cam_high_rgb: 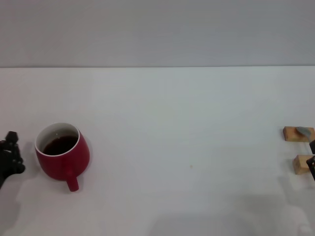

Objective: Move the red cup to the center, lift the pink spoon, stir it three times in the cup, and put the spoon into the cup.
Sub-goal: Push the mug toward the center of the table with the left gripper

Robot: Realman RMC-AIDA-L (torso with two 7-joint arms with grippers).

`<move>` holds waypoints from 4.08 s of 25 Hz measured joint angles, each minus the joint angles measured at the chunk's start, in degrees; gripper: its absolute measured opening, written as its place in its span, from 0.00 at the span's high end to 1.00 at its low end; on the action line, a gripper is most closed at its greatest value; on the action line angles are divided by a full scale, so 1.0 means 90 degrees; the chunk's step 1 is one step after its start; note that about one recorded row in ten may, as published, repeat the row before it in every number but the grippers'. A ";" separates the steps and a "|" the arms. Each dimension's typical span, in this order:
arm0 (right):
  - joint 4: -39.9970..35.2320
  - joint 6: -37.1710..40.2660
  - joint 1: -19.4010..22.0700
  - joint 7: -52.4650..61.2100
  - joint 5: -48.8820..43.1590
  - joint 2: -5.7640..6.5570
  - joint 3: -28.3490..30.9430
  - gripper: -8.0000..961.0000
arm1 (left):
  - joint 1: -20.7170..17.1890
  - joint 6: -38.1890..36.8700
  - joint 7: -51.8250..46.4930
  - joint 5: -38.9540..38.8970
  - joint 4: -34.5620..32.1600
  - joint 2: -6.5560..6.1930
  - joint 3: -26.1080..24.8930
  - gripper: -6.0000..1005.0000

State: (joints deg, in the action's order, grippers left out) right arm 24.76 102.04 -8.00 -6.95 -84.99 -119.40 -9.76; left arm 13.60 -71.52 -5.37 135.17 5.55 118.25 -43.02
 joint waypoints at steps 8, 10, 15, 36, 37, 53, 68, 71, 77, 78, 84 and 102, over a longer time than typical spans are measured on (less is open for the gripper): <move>0.0006 0.0009 -0.0032 0.0001 -0.0069 -0.0005 0.0001 0.26 | -0.0284 -0.0503 -0.0047 -0.0010 0.0058 -0.0007 -0.0301 1.00; 0.0006 0.0009 -0.0034 0.0000 -0.0077 -0.0005 0.0001 0.26 | -0.0296 -0.0527 -0.0048 -0.0010 0.0058 -0.0007 -0.0304 1.00; 0.0000 0.0004 -0.0039 0.0000 -0.0093 -0.0005 0.0001 0.26 | -0.0291 -0.0472 -0.0015 -0.0020 0.0012 -0.0007 -0.0310 1.00; 0.0033 0.0045 0.0014 0.0000 -0.0186 0.0006 0.0001 0.26 | -0.0005 -0.0052 -0.0031 0.0044 0.0105 0.0019 0.0344 1.00; 0.0033 0.0044 0.0011 0.0000 -0.0186 0.0006 0.0001 0.26 | -0.0007 -0.0052 -0.0031 0.0048 0.0144 0.0020 0.0388 1.00; 0.0022 0.0048 0.0042 0.0001 -0.0186 0.0006 -0.0103 0.26 | -0.0038 -0.0054 -0.0039 0.0049 0.0397 0.0028 0.0983 1.00; 0.0032 0.0203 0.0136 0.0000 -0.0186 0.0005 -0.0165 0.26 | 0.0441 0.0332 0.0026 0.0018 0.0062 -0.0013 0.0879 1.00; 0.0032 0.0224 0.0142 0.0000 -0.0186 0.0006 -0.0165 0.26 | 0.0519 0.0380 0.0028 0.0037 0.0058 -0.0013 0.0946 1.00; 0.0033 0.0229 0.0140 0.0000 -0.0186 0.0006 -0.0166 0.26 | 0.0577 0.0386 0.0030 0.0044 0.0078 -0.0007 0.1182 1.00; 0.0033 0.0230 0.0136 0.0000 -0.0186 0.0006 -0.0166 0.26 | 0.0578 0.0387 0.0023 0.0046 0.0106 -0.0006 0.1293 1.00; 0.0030 0.0218 0.0099 0.0000 -0.0186 0.0006 -0.0166 0.26 | 0.0579 0.0370 -0.0024 0.0050 0.0156 0.0002 0.1528 1.00; 0.0031 0.0164 0.0078 0.0000 -0.0185 0.0006 -0.0165 0.26 | 0.0489 0.0361 -0.0016 0.0034 0.0490 0.0013 0.2053 1.00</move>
State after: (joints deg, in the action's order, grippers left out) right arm 25.03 103.52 -7.29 -6.94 -86.66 -119.35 -11.25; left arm 18.00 -68.27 -5.51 135.47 9.95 118.37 -24.55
